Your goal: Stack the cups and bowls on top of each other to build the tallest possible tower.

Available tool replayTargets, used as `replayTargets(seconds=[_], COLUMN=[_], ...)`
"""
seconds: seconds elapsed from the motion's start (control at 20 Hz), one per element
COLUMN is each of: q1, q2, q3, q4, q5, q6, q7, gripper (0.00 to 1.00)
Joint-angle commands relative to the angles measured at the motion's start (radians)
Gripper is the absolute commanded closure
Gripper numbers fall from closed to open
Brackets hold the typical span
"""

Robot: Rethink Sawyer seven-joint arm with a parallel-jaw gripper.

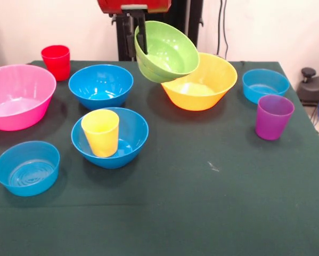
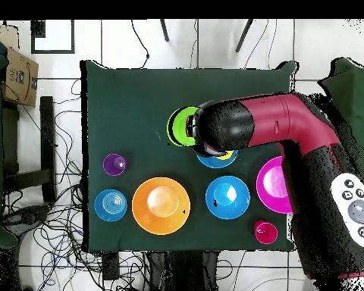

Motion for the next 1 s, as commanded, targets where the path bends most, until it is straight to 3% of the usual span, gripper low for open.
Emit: replayTargets(seconds=[0.05,1.0], q1=[0.037,0.076], q2=[-0.043,-0.062], q3=[-0.071,-0.122], q4=[0.03,0.038], q5=[0.02,0.044], q6=[-0.03,-0.051], q7=[0.049,0.068], gripper=[1.0,1.0])
